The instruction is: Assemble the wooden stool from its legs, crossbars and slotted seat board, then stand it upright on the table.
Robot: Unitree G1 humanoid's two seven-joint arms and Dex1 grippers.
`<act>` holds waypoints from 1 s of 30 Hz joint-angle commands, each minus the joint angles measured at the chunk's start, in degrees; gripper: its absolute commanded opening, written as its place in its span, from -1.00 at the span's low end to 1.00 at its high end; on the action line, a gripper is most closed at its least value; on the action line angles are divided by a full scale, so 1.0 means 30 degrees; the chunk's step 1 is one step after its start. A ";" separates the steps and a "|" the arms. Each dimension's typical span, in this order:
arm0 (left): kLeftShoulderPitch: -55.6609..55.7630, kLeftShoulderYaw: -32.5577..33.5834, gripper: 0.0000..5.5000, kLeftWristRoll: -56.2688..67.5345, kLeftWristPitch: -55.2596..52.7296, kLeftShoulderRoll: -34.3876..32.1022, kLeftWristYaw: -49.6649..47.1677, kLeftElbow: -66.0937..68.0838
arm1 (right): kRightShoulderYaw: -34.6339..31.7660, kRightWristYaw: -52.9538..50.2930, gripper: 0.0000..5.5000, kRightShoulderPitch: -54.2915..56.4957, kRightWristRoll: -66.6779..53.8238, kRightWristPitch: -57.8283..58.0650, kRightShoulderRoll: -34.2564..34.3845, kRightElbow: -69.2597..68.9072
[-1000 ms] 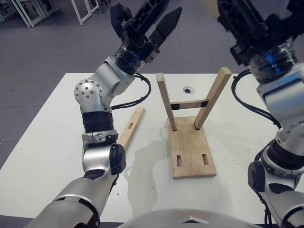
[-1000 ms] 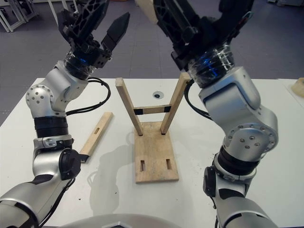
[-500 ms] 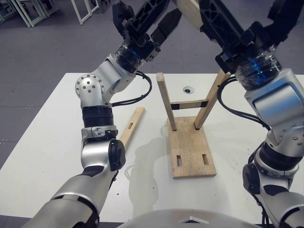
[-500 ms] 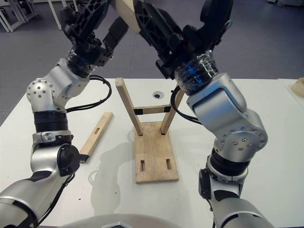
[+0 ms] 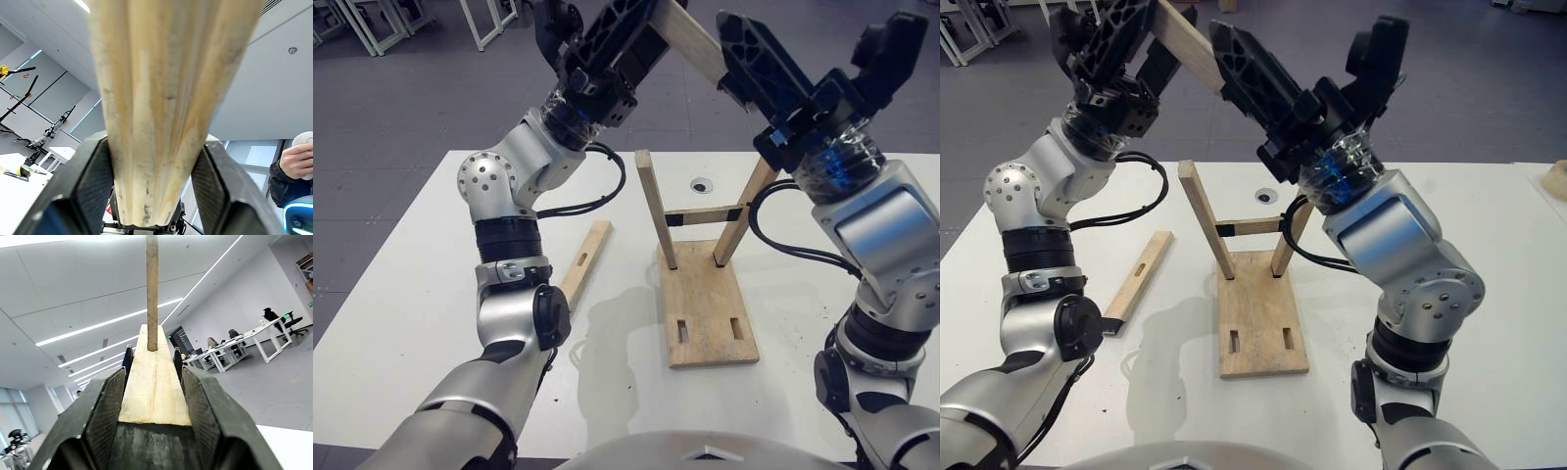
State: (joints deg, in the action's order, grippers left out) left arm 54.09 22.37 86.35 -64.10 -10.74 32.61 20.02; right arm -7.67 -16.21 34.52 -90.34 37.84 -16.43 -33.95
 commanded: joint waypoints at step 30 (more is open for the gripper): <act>-0.6824 -0.1978 -0.25 -0.2301 0.1726 -0.5991 0.0892 -1.5432 | -0.2860 1.7175 0.30 -1.3374 0.4223 0.4089 -0.9645 0.3287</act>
State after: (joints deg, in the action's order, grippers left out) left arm 35.76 17.40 78.09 -58.56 -26.76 34.72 -22.91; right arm -18.88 30.91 -2.20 -85.68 50.75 -42.84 -25.42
